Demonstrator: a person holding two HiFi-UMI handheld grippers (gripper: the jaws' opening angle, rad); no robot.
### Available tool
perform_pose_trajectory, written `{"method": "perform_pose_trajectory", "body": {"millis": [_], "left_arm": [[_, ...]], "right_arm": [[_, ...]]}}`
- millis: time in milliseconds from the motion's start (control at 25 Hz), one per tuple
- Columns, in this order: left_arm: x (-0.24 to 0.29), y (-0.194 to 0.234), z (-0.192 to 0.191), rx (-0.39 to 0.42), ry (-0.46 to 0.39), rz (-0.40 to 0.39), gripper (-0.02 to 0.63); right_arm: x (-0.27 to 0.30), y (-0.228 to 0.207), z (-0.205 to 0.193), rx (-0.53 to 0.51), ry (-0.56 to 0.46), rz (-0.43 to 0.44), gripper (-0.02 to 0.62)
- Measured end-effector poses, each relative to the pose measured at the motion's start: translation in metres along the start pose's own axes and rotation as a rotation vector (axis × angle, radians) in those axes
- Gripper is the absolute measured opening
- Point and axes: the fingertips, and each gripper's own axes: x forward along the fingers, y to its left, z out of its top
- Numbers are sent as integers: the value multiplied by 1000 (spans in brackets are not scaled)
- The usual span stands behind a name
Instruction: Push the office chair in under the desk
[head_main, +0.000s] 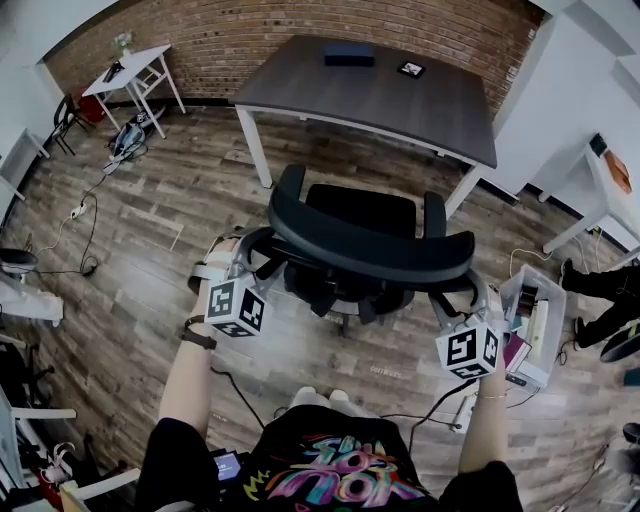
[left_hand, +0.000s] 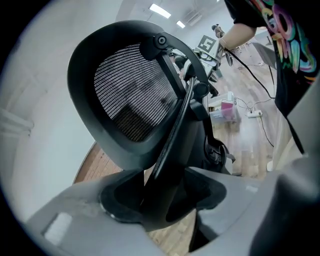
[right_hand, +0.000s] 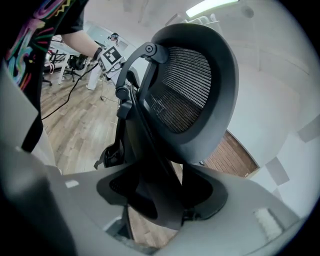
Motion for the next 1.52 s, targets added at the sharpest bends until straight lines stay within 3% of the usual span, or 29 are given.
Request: {"method": "perform_pose_trajectory", "body": {"millis": [800, 1520], "left_arm": [[51, 54, -33, -19, -30, 11, 256], [92, 137, -113, 20, -122, -10, 256]], "right_arm": [[70, -29, 21, 12, 8, 12, 272], [162, -35, 85, 40, 73, 40, 265]]}}
